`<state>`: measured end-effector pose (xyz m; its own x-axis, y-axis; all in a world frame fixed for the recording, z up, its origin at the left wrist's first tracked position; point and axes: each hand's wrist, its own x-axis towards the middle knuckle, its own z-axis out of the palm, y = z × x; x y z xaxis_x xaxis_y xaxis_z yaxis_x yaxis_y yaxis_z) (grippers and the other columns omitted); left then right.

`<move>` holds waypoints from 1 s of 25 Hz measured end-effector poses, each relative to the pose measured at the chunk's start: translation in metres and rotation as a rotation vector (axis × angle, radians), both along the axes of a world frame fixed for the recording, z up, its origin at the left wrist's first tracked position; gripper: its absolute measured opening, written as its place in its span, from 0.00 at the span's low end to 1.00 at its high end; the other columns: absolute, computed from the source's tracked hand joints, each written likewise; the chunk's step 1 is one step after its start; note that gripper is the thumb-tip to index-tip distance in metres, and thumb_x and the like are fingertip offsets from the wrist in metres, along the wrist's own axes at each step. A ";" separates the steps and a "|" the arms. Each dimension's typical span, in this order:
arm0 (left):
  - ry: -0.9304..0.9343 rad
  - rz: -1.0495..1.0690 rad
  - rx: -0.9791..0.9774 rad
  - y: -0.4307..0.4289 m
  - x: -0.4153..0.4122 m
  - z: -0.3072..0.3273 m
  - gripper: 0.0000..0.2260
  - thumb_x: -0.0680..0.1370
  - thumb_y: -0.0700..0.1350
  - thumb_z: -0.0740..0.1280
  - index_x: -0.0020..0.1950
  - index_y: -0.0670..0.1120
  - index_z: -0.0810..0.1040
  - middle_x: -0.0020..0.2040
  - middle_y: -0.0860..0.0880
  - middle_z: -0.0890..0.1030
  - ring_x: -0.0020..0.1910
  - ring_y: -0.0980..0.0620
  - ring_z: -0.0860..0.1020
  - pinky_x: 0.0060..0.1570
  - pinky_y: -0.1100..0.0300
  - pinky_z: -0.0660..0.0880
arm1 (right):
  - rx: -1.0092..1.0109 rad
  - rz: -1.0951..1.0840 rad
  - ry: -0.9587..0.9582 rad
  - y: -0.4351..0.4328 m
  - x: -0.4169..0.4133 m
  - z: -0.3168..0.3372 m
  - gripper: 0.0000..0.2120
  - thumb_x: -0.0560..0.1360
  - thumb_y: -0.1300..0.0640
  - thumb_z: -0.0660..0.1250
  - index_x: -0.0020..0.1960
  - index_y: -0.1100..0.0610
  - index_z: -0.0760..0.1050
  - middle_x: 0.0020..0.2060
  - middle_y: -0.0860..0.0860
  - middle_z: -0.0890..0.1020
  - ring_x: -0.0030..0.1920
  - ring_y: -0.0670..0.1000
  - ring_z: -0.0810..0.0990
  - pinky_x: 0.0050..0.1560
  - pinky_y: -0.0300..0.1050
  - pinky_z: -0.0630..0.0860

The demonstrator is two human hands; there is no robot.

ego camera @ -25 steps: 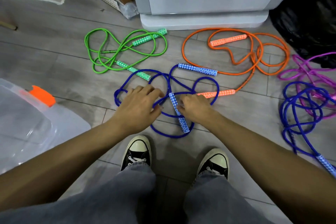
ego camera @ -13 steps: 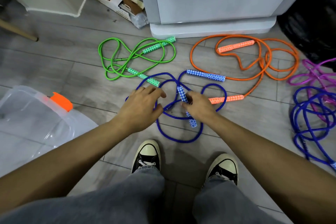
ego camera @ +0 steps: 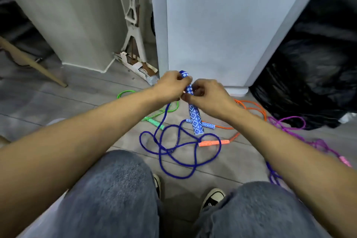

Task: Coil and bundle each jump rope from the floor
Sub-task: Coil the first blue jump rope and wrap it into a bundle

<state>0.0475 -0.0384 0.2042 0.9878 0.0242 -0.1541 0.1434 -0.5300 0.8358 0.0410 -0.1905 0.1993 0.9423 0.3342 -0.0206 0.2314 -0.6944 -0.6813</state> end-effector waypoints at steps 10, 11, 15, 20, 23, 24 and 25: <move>0.122 -0.132 -0.496 -0.025 -0.043 0.092 0.09 0.80 0.43 0.61 0.40 0.43 0.75 0.29 0.46 0.72 0.28 0.46 0.72 0.36 0.54 0.76 | 0.443 -0.109 -0.040 -0.028 -0.014 0.075 0.15 0.77 0.67 0.60 0.57 0.52 0.75 0.49 0.49 0.82 0.52 0.50 0.81 0.61 0.48 0.77; 0.095 -0.137 -0.522 -0.028 -0.046 0.089 0.12 0.81 0.45 0.61 0.38 0.44 0.73 0.28 0.47 0.70 0.27 0.47 0.71 0.34 0.55 0.76 | 0.511 -0.036 0.033 -0.021 -0.020 0.069 0.14 0.78 0.68 0.59 0.56 0.53 0.76 0.47 0.49 0.82 0.50 0.50 0.81 0.60 0.46 0.78; -0.131 -0.050 -0.469 -0.013 -0.045 0.081 0.16 0.84 0.45 0.60 0.38 0.43 0.75 0.29 0.48 0.73 0.27 0.48 0.72 0.33 0.58 0.73 | 0.601 0.005 0.211 -0.025 -0.026 0.062 0.11 0.83 0.59 0.61 0.45 0.57 0.79 0.29 0.52 0.76 0.33 0.53 0.78 0.41 0.46 0.79; -0.124 0.104 -0.457 0.021 -0.021 0.080 0.14 0.84 0.38 0.56 0.45 0.42 0.78 0.33 0.46 0.74 0.30 0.49 0.71 0.38 0.56 0.71 | 0.588 -0.159 0.154 -0.052 -0.009 0.066 0.14 0.83 0.53 0.62 0.42 0.57 0.79 0.25 0.47 0.62 0.24 0.47 0.59 0.27 0.41 0.59; 0.091 -0.072 -0.392 0.011 -0.026 0.078 0.14 0.82 0.38 0.56 0.48 0.38 0.81 0.31 0.45 0.76 0.31 0.47 0.73 0.39 0.56 0.75 | 0.497 -0.206 -0.014 -0.051 -0.003 0.074 0.14 0.83 0.53 0.61 0.43 0.56 0.79 0.23 0.42 0.65 0.23 0.43 0.61 0.26 0.37 0.60; 0.117 -0.112 -0.413 0.006 -0.028 0.078 0.15 0.82 0.41 0.57 0.49 0.37 0.82 0.30 0.46 0.75 0.30 0.47 0.73 0.38 0.57 0.76 | 0.461 -0.179 -0.040 -0.048 -0.005 0.074 0.14 0.83 0.53 0.60 0.43 0.57 0.79 0.22 0.42 0.66 0.23 0.43 0.61 0.27 0.35 0.60; 0.118 -0.158 -0.461 0.002 -0.030 0.078 0.15 0.83 0.43 0.58 0.50 0.37 0.82 0.30 0.47 0.74 0.29 0.48 0.73 0.36 0.57 0.76 | 0.417 -0.146 -0.064 -0.044 -0.008 0.073 0.14 0.83 0.52 0.60 0.44 0.56 0.79 0.21 0.42 0.66 0.24 0.43 0.62 0.27 0.35 0.60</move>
<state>0.0178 -0.0363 0.2822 0.9490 -0.2217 -0.2240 0.1984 -0.1318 0.9712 0.0331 -0.2341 0.2720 0.9753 0.1648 0.1473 0.2018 -0.3914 -0.8978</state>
